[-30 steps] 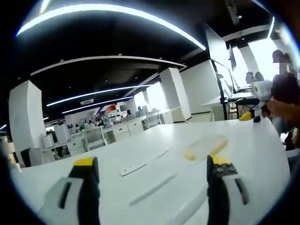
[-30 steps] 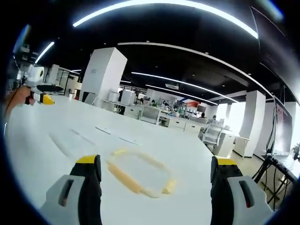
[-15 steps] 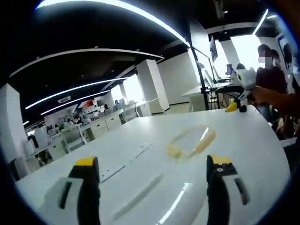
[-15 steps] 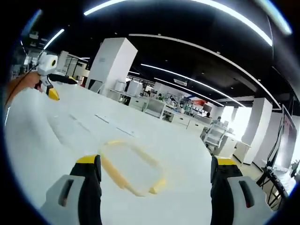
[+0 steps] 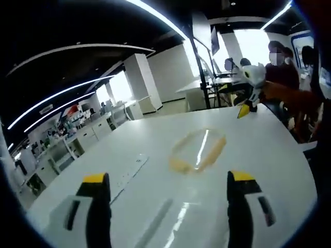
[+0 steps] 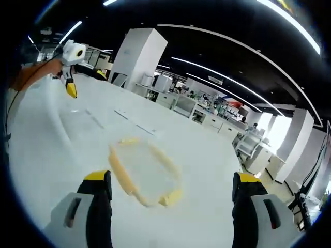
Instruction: Snap each plastic latch of the storage box into its locked position after aligning the lid with the box until every specified latch is closed and the lid sits flush.
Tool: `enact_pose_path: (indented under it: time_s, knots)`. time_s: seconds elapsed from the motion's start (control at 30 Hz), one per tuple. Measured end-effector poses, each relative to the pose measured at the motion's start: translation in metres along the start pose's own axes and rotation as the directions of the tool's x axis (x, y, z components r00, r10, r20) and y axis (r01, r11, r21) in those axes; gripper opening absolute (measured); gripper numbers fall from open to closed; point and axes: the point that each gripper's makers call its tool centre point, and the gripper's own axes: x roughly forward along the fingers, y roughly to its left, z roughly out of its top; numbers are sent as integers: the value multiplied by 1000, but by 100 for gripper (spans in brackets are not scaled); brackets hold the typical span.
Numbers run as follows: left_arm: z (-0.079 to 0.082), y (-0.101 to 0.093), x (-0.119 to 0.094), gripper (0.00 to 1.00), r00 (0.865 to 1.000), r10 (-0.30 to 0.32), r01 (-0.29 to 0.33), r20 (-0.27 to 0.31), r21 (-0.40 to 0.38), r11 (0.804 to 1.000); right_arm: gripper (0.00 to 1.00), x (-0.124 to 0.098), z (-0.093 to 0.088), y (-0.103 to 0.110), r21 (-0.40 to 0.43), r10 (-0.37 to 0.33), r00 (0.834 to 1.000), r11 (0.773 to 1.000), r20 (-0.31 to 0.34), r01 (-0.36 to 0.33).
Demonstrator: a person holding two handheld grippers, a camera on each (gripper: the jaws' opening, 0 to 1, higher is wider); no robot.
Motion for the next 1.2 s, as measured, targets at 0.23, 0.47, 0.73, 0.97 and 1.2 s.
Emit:
enact_pose_path:
  time_s: [0.23,0.47,0.73,0.97,1.2]
  knots:
    - [-3,-1,27,94,992,-111,110,-67,-14,994,100,9,-12,-4,-8,75,996,997,-51,-75]
    - [-9,-6,53,93,969,-206,205,-136,-16,979,100,20,-22,-9,9,152,985,988,-78,-152]
    - [-6,-7,83,92,946,-271,276,-179,3,961,100,33,-32,-20,4,194,975,981,-106,-195]
    - [-10,-6,101,91,906,-338,364,-255,60,929,97,44,-42,-25,-27,259,958,964,-125,-264]
    - [-19,-13,121,89,848,-421,462,-322,59,885,94,54,-54,-26,-62,331,927,936,-178,-347]
